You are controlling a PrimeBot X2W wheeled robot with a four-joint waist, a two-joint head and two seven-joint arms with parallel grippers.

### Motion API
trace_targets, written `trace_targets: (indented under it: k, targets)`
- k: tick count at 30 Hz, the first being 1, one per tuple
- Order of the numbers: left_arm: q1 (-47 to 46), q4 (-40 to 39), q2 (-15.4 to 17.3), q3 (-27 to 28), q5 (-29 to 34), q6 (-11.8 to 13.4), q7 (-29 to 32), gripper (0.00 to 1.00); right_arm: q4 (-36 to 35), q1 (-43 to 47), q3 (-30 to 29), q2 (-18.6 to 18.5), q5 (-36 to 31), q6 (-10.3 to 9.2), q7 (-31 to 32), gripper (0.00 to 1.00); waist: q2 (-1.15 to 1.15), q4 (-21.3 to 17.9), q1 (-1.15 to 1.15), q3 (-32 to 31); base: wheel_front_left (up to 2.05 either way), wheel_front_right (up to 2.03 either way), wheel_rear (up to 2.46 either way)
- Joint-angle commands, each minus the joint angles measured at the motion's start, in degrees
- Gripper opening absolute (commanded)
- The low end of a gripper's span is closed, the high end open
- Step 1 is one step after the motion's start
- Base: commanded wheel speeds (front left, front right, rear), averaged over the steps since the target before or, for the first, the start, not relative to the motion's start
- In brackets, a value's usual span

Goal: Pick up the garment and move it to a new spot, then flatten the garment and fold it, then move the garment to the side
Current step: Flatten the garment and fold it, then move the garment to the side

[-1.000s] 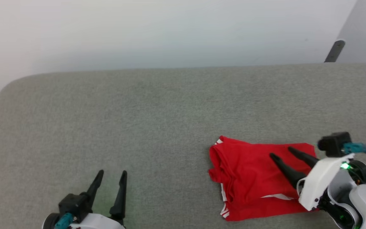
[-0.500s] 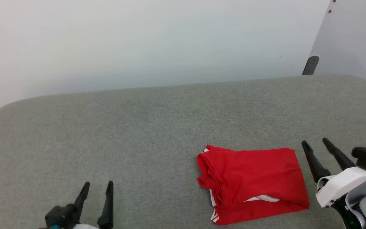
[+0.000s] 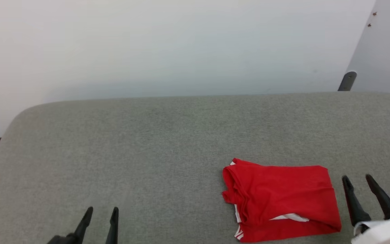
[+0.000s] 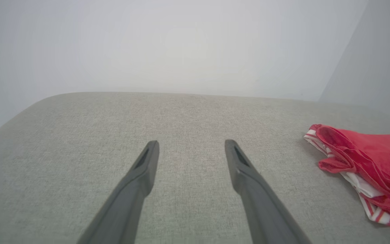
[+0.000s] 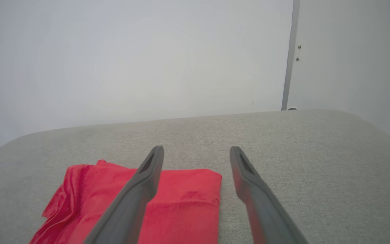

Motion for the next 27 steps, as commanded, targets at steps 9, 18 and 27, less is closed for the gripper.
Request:
trace_targets:
  k: [9, 18, 27]
  targets:
    - [6.0, -5.4, -0.4, 1.5, -0.5, -0.1, 0.0, 1.0, -13.6, 11.7, -10.2, 5.9, -6.6, -0.02, 4.2, 1.0, 0.0, 1.3, 0.0, 0.0, 0.0, 0.0, 0.0]
    - [7.4, -7.9, -1.3, 2.2, 0.6, 0.0, 0.0, 1.0, -21.5, 15.6, -13.7, 9.7, -10.0, -0.02, 8.6, 1.0, 0.0, 1.5, 0.0, 0.1, 0.0, 0.0, 0.0]
    - [7.1, -8.3, -1.8, 2.2, -0.3, 0.0, 0.0, 1.0, -24.7, 16.3, -14.6, 11.5, -11.2, -0.02, 10.9, 1.0, 0.0, 1.7, 0.0, 0.1, 0.0, 0.0, 0.0]
